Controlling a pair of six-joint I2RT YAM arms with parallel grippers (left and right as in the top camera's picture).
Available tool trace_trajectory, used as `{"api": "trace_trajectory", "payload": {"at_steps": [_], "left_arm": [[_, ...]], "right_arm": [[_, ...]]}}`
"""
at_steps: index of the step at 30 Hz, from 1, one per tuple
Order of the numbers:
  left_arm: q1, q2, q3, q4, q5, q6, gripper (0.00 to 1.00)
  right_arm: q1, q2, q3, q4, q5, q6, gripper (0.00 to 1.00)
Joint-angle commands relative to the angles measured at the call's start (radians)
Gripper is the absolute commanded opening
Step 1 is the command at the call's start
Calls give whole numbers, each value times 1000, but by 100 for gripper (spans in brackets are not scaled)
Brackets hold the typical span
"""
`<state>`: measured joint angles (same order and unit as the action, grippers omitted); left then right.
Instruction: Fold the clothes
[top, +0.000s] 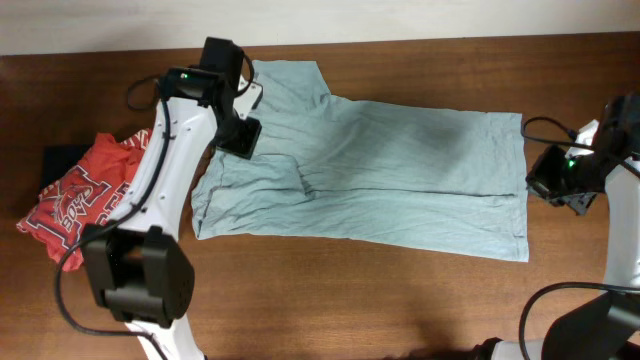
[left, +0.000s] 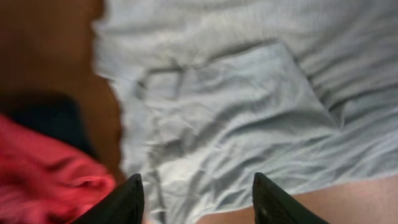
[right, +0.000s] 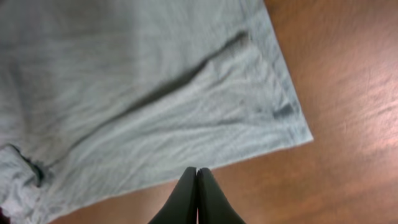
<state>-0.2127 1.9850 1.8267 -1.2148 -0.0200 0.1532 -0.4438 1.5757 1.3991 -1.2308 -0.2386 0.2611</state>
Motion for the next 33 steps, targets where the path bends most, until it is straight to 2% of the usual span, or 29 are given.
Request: {"api": "trace_trajectory", "payload": {"at_steps": [1,6,11,15,19,26,33], "left_arm": [[0,63,-79,-1,77,-62,53],[0,77,-214,50,77,-111,52],[-1,77,-320,86,77,-124,52],[-1,77,-339,97,77,-124,52],[-1,77,-338,109,77,-124,52],[-1,77,-338,116,76,-124,53],[0,77,-337,122,76,-124,53]], "right_arm": [[5,21,-77,-2,-16,-3,4],[33,21,-266,107,-16,-3,4],[93,21,-499,346,-15,19,4],[95,21,-626,526,-4,97,4],[96,27,-708,616,113,186,4],[92,48,-753,670,286,197,4],[-12,48,-665,533,413,230,4]]}}
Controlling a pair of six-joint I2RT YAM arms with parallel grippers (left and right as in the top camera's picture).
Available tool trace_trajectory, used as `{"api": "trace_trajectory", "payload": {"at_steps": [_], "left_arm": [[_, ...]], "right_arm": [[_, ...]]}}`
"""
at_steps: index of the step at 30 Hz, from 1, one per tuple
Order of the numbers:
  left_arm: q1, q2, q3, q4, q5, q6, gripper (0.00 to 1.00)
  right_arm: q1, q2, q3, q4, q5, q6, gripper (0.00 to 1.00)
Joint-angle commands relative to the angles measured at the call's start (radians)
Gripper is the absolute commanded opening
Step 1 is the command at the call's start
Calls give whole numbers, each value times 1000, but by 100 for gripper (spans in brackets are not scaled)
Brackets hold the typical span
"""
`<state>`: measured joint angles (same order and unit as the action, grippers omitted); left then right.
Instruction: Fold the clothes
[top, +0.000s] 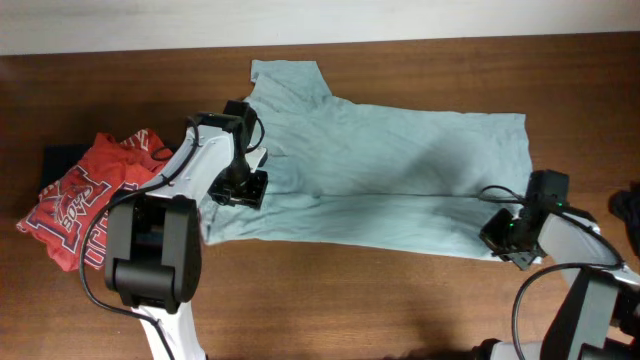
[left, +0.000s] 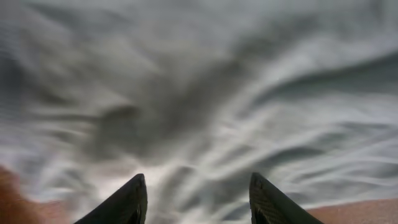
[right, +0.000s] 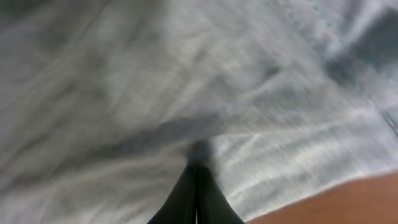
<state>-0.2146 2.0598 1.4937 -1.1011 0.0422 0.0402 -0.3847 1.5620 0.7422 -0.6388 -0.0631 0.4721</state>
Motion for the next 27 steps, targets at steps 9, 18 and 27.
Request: {"api": "trace_trajectory", "payload": {"at_steps": [9,18,27], "left_arm": [[2,2,51,29,14,-11,52],[2,1,401,18,15,-10,67],[2,31,465,344,101,36,82]], "right_arm": [[-86,59,91,-95,-3,-98,4],[-87,-10,465,-363,-246,-187,27],[-87,-9,757,-543,-280,-323,60]]}}
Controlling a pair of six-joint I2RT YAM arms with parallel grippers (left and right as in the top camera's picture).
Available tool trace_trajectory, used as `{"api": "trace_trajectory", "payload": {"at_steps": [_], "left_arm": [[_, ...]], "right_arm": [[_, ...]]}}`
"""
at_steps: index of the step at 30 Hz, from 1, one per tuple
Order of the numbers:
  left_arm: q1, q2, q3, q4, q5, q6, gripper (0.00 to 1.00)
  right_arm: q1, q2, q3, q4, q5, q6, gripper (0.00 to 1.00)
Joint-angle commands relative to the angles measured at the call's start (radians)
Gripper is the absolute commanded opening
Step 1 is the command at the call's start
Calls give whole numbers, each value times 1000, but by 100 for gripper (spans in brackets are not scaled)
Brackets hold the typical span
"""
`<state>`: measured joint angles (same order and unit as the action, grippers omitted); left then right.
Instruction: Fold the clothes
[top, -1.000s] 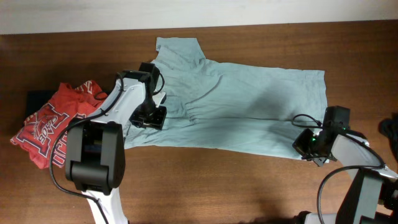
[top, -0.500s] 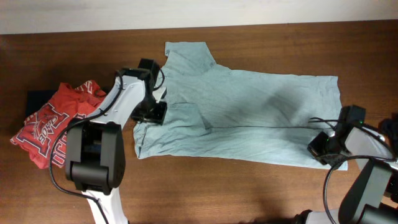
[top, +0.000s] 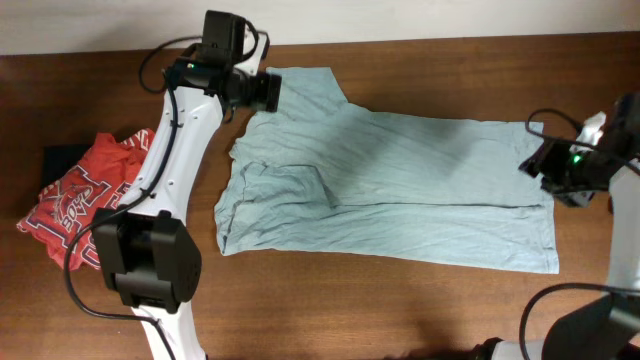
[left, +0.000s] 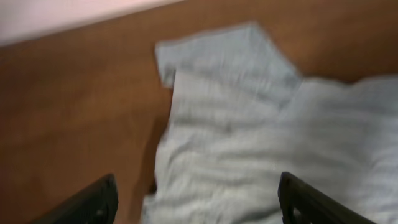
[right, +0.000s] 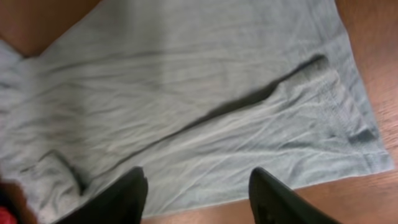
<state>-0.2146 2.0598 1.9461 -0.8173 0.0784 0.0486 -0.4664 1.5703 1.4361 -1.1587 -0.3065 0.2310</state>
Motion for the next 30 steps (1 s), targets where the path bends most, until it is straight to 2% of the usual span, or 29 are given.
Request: {"api": "trace_trajectory", "payload": {"at_steps": [1,6,11,22,30], "left_arm": [[2,49,13,85,65,26,81],[29,154,13,182,155,-10,81],[80,259,13,360,219,-63,81],[109,434,14,647,225,-172,81],[105,494,15,738,234,-194,74]], "right_arm": [[-5,-18,73,-24,-50,-87,60],[-5,-14,75,-9,-83,-89,61],[-4,-13,75,-8,-83,-89,60],[-4,-13,73,-15,-74,-97,60],[-4,-13,72,-32,-48,-97,56]]}}
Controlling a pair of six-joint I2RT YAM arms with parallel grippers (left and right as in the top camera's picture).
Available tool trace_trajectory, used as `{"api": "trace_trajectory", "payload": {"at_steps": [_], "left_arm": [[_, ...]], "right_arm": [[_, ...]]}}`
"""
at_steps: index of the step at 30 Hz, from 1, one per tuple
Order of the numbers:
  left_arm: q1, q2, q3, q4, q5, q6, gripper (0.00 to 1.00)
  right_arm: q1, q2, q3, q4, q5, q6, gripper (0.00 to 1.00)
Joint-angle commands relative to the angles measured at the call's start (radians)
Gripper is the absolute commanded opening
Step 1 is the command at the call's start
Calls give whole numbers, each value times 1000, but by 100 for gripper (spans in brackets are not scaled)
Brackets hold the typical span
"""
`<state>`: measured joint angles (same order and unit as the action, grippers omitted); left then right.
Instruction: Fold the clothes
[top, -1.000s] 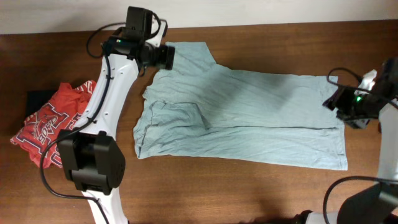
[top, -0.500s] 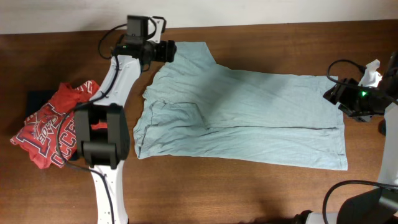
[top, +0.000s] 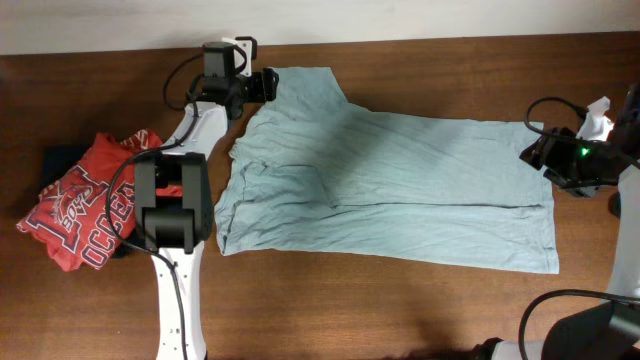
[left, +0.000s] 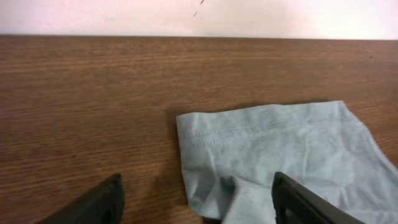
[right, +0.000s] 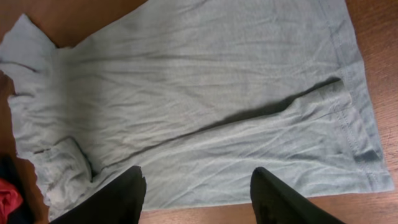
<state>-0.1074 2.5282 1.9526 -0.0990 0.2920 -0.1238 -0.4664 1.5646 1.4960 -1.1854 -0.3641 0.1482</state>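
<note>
A pale blue-green T-shirt (top: 400, 180) lies spread flat on the wooden table (top: 400, 310), hem to the right. Its far sleeve (top: 300, 85) points to the back edge, and the near sleeve (top: 285, 185) lies folded in on the body. My left gripper (top: 268, 86) is open and low at the far sleeve. In the left wrist view that sleeve (left: 280, 143) and its stitched edge lie between the wide-spread fingers of the left gripper (left: 199, 205). My right gripper (top: 537, 158) hangs open above the hem. In the right wrist view the shirt (right: 205, 106) fills the frame under the right gripper (right: 196, 199).
A crumpled red shirt with white letters (top: 85, 210) lies at the table's left on a dark object (top: 62, 160). A pale wall (left: 186, 15) runs along the back edge, just behind the far sleeve. Bare wood lies in front of the shirt.
My left gripper has dropped low and close to the far sleeve's edge, still open. The right gripper stays open near the hem, a little higher. The shirt has not moved.
At first my left gripper was open above the shirt's left side, the right shut beyond the hem. Then both were down on the shirt's near edge. After that both were up and open, the shirt lying further right. Now the left is at the far sleeve.
</note>
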Motion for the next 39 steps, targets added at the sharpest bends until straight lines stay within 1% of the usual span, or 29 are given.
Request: {"api": "trace_trajectory", "payload": {"at_steps": [1,2,7,16,17,20,21,22,23,24,28,34,39], "left_arm": [[-6,33,8,26,23,-22,72],[-9,41,8,33,23,-22,70],[-29,66,8,45,15,-21,68],[-49,82,8,62,-18,-21,49],[-50,84,8,62,-19,-21,46],[-50,89,8,56,-19,-21,33],[-51,90,8,52,-19,-21,27],[-52,90,8,51,-19,-21,17],[-52,90,10,51,-18,-21,10],[-51,90,18,47,-19,-21,7],[-51,90,94,-18,-18,-15,4],[-56,90,338,-285,-19,111,2],[-56,90,471,-476,-24,121,1]], "right_arm": [[-4,-7,13,-8,10,-14,55],[-4,-7,13,-10,10,-14,55],[-4,-7,13,-24,10,-14,52],[-4,-7,13,-61,53,-14,47],[-4,-7,13,-65,60,-14,46],[-4,-7,13,-75,63,-14,43],[-4,-7,13,-76,62,-14,43],[-5,-7,13,-80,62,-14,42],[-5,-7,13,-83,62,-14,42],[-4,-7,13,-84,62,-14,41],[-5,-7,13,-87,62,-14,40],[-4,-7,13,-81,62,-14,39],[-4,-7,13,-71,62,-14,39]]}}
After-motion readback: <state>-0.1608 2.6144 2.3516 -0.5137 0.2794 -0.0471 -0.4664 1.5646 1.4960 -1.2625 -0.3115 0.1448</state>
